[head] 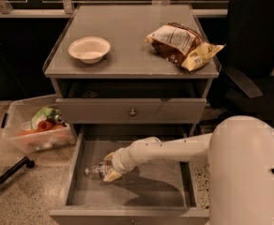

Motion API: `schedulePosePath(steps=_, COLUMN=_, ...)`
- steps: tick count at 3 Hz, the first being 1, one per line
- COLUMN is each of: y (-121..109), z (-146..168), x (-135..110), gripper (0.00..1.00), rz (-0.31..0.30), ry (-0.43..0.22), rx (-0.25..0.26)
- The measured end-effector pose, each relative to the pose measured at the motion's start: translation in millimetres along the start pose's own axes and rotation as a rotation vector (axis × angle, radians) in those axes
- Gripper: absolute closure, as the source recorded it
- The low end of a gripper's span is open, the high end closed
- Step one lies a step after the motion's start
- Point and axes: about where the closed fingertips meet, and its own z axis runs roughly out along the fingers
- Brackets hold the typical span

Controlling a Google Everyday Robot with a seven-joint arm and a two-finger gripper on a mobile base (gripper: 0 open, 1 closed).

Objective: Place water bottle into middle drawer

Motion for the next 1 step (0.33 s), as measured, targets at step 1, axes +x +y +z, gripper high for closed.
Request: schedulePosePath(steps=1, y=0.0, z=0.0, x=0.0, gripper=0.00, rz=0.000, ry=0.000, rx=0.000)
